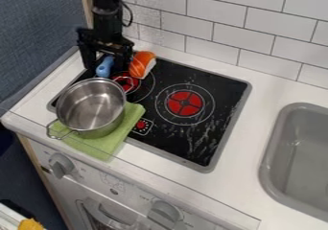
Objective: Moved the blue spoon to the bottom right of the burner
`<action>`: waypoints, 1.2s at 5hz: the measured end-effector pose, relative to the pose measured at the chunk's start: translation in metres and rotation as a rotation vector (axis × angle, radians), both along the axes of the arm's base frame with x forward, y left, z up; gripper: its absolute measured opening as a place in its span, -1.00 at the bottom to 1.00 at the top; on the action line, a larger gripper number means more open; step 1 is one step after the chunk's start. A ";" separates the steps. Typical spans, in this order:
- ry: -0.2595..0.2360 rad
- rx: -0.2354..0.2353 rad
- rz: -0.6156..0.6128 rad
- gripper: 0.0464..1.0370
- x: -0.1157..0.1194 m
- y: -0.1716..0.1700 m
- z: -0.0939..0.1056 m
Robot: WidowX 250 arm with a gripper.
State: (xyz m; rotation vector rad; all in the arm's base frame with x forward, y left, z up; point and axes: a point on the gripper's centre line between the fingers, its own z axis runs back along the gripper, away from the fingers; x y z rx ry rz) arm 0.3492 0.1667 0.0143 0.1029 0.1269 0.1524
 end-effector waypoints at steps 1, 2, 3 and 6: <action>-0.007 0.001 -0.001 0.32 0.002 0.002 -0.001; -0.017 -0.013 0.005 -0.23 0.002 0.002 -0.001; -0.028 -0.020 0.014 -0.27 -0.004 0.005 0.002; -0.177 -0.054 -0.146 -0.27 -0.037 -0.102 0.073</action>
